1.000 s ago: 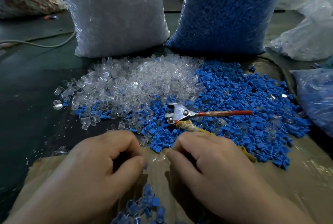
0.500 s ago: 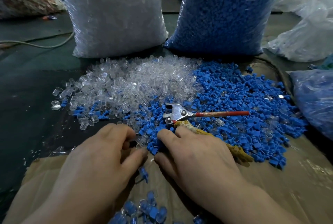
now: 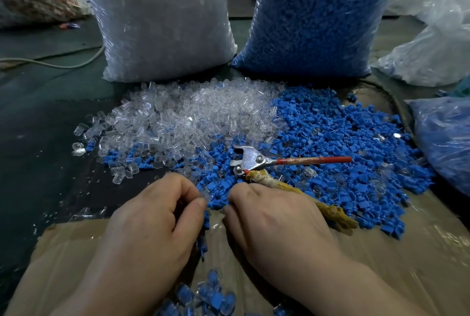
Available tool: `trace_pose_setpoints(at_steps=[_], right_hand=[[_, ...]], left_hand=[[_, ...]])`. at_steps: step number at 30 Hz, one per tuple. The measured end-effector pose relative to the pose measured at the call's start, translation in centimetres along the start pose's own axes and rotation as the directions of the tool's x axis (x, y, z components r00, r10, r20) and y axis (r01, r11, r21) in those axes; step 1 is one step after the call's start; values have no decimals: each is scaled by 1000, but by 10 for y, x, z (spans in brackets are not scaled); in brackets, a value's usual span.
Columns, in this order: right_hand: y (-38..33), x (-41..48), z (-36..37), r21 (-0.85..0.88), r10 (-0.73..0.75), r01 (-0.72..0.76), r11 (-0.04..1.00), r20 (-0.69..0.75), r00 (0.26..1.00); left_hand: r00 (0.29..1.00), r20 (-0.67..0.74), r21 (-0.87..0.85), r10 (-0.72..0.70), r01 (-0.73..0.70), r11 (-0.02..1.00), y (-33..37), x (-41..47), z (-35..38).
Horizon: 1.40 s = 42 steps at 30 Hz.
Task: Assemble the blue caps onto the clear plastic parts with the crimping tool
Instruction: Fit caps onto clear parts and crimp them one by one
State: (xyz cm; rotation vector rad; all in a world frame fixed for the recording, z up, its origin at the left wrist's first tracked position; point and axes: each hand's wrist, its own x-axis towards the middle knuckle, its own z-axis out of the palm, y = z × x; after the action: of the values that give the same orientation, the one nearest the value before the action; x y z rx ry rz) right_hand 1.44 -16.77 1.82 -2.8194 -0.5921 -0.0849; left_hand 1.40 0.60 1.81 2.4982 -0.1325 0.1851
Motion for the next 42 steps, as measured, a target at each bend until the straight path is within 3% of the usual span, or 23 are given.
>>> trace_pose_setpoints(at_steps=[4,8,15,16,18,20,21,23,25,33,35,36,37,39,40,42], right_hand=[[3,-1,-3,166,70,-58,985,-69,995],[6,-5,-8,418,199,-144,897,-91,976],[8,-8,-8,620,273,-235,748,35,961],[8,-8,-9,701,289,-275,658,103,952],[7,-7,-13,891,301,-347,294,258,918],[8,-4,-16,936,272,-342,-79,350,896],[8,-3,-17,922,244,-331,-203,375,894],[8,-1,-19,872,173,-327,-365,409,896],[8,-1,-20,847,125,-343,-405,423,898],[5,-4,-16,878,125,-351,-326,408,904],[4,-5,-13,928,172,-305,-216,343,923],[3,-7,-11,960,208,-263,-97,278,938],[3,-9,-9,974,245,-195,119,161,956],[4,-13,-7,759,201,20,651,-197,960],[5,-13,-6,611,120,111,784,-325,938],[5,-13,-6,521,34,207,828,-415,909]], left_hand=[[999,36,-127,-10,15,992,2,-2,-3],[991,131,-196,-21,46,979,2,-3,-6],[952,307,-360,1,115,926,0,-1,-8],[957,291,-391,1,118,913,-1,-1,-7],[971,239,-450,-10,120,885,-3,-1,-6],[979,195,-531,-57,154,833,-4,0,-5],[979,185,-559,-80,172,811,-4,1,-4],[974,196,-615,-109,209,761,-5,2,-1],[956,259,-669,-136,279,689,-4,2,2],[937,290,-806,-194,348,479,-4,7,5],[944,261,-830,-200,325,453,-3,8,4],[949,249,-837,-195,312,449,-3,8,5],[952,246,-840,-184,304,450,-1,9,5],[958,236,-832,-163,286,476,0,9,6],[961,232,-828,-149,275,489,0,8,7],[964,234,-824,-123,264,501,4,6,8]])
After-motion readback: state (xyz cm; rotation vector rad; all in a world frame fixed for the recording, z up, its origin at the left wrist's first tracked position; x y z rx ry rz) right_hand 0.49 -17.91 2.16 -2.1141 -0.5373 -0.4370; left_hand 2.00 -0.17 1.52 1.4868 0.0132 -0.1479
